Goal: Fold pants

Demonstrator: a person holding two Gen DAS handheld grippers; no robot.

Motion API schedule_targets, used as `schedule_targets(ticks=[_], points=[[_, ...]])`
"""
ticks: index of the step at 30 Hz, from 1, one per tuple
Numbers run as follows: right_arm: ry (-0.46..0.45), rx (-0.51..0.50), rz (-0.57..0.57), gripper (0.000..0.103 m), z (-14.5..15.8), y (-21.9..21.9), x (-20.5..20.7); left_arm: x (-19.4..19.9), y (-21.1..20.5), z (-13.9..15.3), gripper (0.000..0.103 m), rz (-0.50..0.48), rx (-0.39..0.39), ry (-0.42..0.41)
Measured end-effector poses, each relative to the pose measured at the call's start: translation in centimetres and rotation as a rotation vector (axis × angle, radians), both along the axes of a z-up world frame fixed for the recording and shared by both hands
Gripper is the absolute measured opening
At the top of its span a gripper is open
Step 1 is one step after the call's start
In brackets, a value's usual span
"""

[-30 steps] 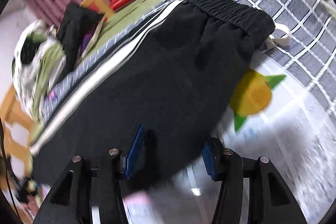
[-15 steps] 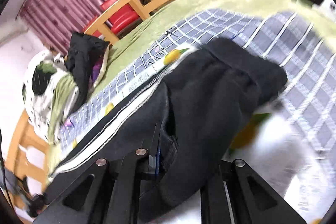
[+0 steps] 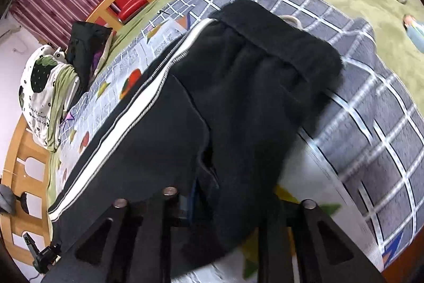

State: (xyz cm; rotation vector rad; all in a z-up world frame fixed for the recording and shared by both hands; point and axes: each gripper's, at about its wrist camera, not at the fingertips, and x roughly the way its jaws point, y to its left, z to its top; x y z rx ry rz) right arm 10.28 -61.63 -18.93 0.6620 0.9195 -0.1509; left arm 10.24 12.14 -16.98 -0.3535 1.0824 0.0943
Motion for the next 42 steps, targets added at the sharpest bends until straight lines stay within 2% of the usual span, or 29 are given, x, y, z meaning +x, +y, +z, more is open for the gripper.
schedule_targets(ticks=[3, 5, 6, 10, 11, 12, 13, 14, 16, 17, 18, 19, 20, 22, 23, 25, 30, 33, 38, 39, 42], points=[[-0.053, -0.034, -0.011, 0.034, 1.2, -0.5, -1.3, -0.8, 0.2, 0.7, 0.047, 0.001, 0.036, -0.006], [-0.084, -0.055, -0.043, 0.053, 1.7, -1.1, -1.5, -1.2, 0.4, 0.8, 0.053, 0.013, 0.034, -0.008], [-0.09, -0.054, -0.071, 0.057, 1.6, -1.7, -1.2, -1.4, 0.5, 0.8, 0.053, 0.023, 0.027, -0.014], [-0.059, 0.052, -0.143, 0.06, -0.8, -3.9, 2.1, -1.5, 1.1, 1.0, 0.053, 0.07, -0.012, -0.044], [-0.044, 0.085, -0.186, 0.051, -1.4, -4.5, 3.0, -1.5, 1.2, 1.1, 0.053, 0.078, -0.02, -0.054], [-0.038, 0.077, -0.223, 0.04, -1.5, -4.9, 3.3, -1.6, 1.3, 1.4, 0.053, 0.082, -0.025, -0.067], [-0.064, 0.066, -0.229, 0.027, -0.9, -5.2, 3.6, -1.7, 1.5, 1.7, 0.053, 0.083, -0.026, -0.079], [-0.124, 0.068, -0.202, 0.021, 0.1, -5.4, 3.6, -1.6, 1.5, 2.0, 0.053, 0.084, -0.02, -0.084], [-0.237, 0.045, -0.181, 0.021, 2.3, -6.0, 2.5, -1.9, 1.8, 2.3, 0.053, 0.092, -0.006, -0.087], [-0.258, 0.011, -0.187, 0.021, 2.8, -6.3, 2.1, -2.1, 1.9, 2.4, 0.053, 0.095, -0.01, -0.096], [-0.247, -0.02, -0.2, 0.022, 2.8, -6.4, 2.1, -2.3, 2.1, 2.4, 0.053, 0.098, -0.014, -0.101], [-0.21, -0.051, -0.212, 0.027, 2.5, -6.8, 2.3, -2.5, 2.2, 2.4, 0.053, 0.101, -0.021, -0.106], [-0.146, -0.076, -0.213, 0.036, 1.8, -6.9, 2.9, -2.7, 2.3, 2.3, 0.053, 0.103, -0.027, -0.11], [0.01, -0.114, -0.164, 0.036, 0.2, -7.1, 3.6, -2.9, 2.4, 2.3, 0.053, 0.103, -0.035, -0.122], [0.039, -0.143, -0.15, 0.036, -0.1, -7.0, 3.4, -2.9, 2.4, 2.4, 0.053, 0.095, -0.036, -0.13], [0.029, -0.222, -0.154, 0.039, 0.7, -6.5, 1.5, -2.7, 2.4, 2.7, 0.053, 0.075, -0.035, -0.144], [0.029, -0.355, -0.131, 0.039, 4.9, -3.4, 0.0, -1.0, 2.5, 4.7, 0.053, -0.01, -0.05, -0.202], [0.001, -0.419, -0.058, 0.04, 7.6, 0.2, 1.0, 0.2, 2.8, 6.7, 0.053, -0.044, -0.07, -0.26], [-0.016, -0.484, 0.087, 0.045, 9.0, 6.9, 4.5, 0.7, 4.3, 10.3, 0.053, -0.068, -0.096, -0.349], [-0.014, -0.486, 0.11, 0.046, 9.0, 8.3, 5.4, 0.7, 4.7, 10.6, 0.057, -0.061, -0.092, -0.359], [-0.012, -0.471, 0.16, 0.046, 8.2, 11.5, 8.0, 1.7, 5.2, 10.3, 0.059, -0.052, -0.02, -0.341]])
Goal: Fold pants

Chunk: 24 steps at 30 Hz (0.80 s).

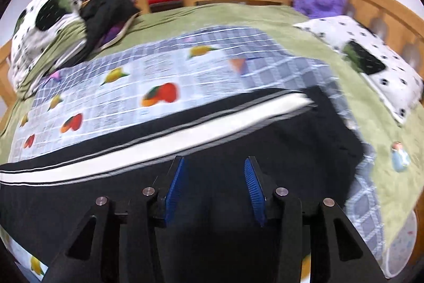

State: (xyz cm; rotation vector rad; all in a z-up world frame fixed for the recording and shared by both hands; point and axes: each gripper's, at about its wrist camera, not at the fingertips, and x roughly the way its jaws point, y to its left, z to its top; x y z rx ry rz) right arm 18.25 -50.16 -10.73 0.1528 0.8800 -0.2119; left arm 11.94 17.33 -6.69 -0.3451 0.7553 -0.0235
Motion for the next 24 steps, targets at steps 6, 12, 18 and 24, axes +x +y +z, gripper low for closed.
schedule_targets(ticks=[6, 12, 18, 24], points=[[0.03, 0.029, 0.066, 0.046, -2.0, 5.3, 3.8, 4.1, 0.9, -4.2, 0.059, 0.025, 0.023, 0.094], [0.063, 0.002, 0.102, 0.046, -3.3, 7.6, 5.4, 8.7, 2.2, -6.9, 0.058, 0.092, 0.074, 0.136], [0.098, -0.033, 0.101, 0.046, -4.4, 7.7, 5.3, 12.3, 3.7, -9.4, 0.049, 0.139, 0.139, 0.2], [0.089, -0.049, 0.128, 0.046, -4.4, 8.3, 5.5, 10.4, 5.2, -6.7, 0.018, 0.139, 0.076, 0.02]])
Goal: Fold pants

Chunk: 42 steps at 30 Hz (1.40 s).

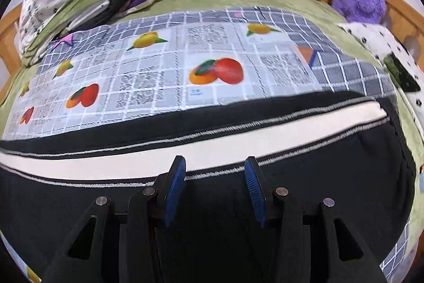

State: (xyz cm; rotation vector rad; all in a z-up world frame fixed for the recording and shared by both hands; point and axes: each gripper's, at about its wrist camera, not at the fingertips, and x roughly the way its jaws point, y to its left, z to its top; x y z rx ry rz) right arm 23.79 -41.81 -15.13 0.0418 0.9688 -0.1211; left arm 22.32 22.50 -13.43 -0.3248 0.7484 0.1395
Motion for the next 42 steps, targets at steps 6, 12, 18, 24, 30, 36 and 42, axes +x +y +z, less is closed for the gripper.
schedule_targets(ticks=[6, 12, 18, 24, 30, 36, 42], points=[[-0.054, -0.056, 0.121, 0.046, 0.8, 2.6, 1.4, 1.8, 0.7, -2.8, 0.018, 0.039, 0.005, 0.11], [-0.038, -0.093, 0.254, 0.055, -0.2, 4.5, 5.1, 1.8, 1.0, -2.7, 0.019, 0.026, -0.028, 0.124], [0.04, -0.114, 0.357, 0.01, -4.2, 5.9, 7.9, 2.1, 0.4, -3.0, 0.019, 0.04, 0.014, 0.12], [-0.024, -0.169, 0.306, 0.0, -4.4, 7.0, 8.2, 2.6, 0.0, -3.0, 0.019, 0.054, 0.011, 0.145], [-0.126, -0.07, 0.248, 0.007, -1.1, 5.2, 5.4, 0.2, -1.4, -0.9, 0.024, 0.041, 0.14, 0.141], [-0.055, -0.104, 0.148, 0.01, -2.0, 2.2, 4.8, -0.2, -4.1, 0.0, 0.042, -0.084, 0.08, 0.087], [-0.03, -0.05, 0.109, 0.01, -4.0, 1.1, 7.8, 3.2, -3.8, -4.7, 0.041, -0.029, 0.019, 0.208]])
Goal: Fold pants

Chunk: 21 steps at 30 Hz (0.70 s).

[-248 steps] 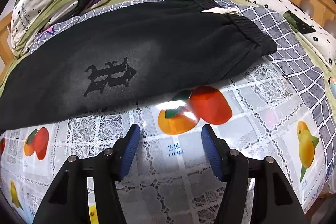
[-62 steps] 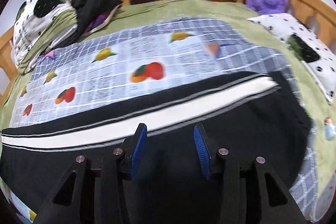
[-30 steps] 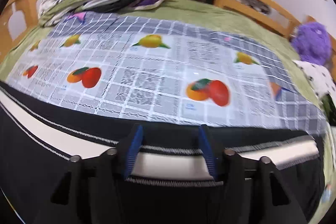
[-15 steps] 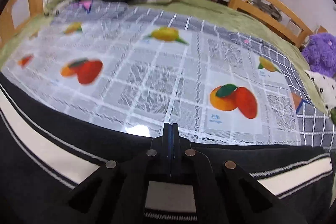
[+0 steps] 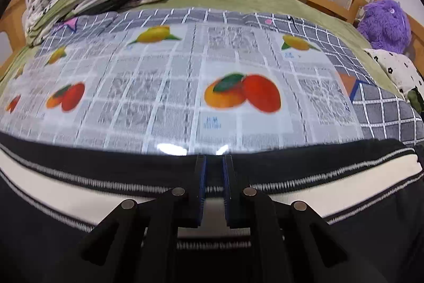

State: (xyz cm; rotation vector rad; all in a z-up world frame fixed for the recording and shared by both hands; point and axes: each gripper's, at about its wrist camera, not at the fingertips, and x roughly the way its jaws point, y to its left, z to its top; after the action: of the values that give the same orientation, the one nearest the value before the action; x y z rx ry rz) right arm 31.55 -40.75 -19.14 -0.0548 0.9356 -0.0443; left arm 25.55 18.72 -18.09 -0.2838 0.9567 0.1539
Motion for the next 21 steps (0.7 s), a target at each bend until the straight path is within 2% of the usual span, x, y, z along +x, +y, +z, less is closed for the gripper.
schedule_targets(ticks=[1, 4, 6, 9, 11, 13, 17, 21], points=[[0.001, 0.006, -0.005, 0.01, 0.0, -0.1, 0.2, 0.0, 0.2, 0.0, 0.041, 0.005, -0.023, 0.0], [0.003, 0.023, -0.016, 0.011, 0.6, -0.3, 0.0, -1.2, -0.2, 1.3, 0.041, -0.004, -0.028, -0.005], [-0.022, 0.037, -0.054, 0.016, 1.7, -0.6, -1.4, -2.8, -0.6, 2.5, 0.041, -0.026, -0.049, -0.008], [-0.065, 0.097, -0.107, 0.022, 3.4, -0.7, -3.9, -6.4, -1.0, 3.9, 0.042, -0.06, -0.118, -0.022], [-0.09, 0.131, -0.115, 0.032, 4.8, -0.3, -6.3, -9.3, -1.1, 4.6, 0.042, -0.07, -0.152, -0.029], [-0.108, 0.121, -0.108, 0.037, 6.1, 0.5, -8.3, -13.2, -0.9, 5.0, 0.042, -0.07, -0.191, -0.043], [-0.133, 0.136, -0.059, 0.038, 9.0, 2.3, -12.6, -19.3, -0.4, 5.0, 0.042, -0.062, -0.219, -0.063], [-0.138, 0.168, -0.046, 0.038, 11.3, 3.8, -15.2, -22.1, 0.7, 2.6, 0.042, -0.004, -0.286, -0.044]])
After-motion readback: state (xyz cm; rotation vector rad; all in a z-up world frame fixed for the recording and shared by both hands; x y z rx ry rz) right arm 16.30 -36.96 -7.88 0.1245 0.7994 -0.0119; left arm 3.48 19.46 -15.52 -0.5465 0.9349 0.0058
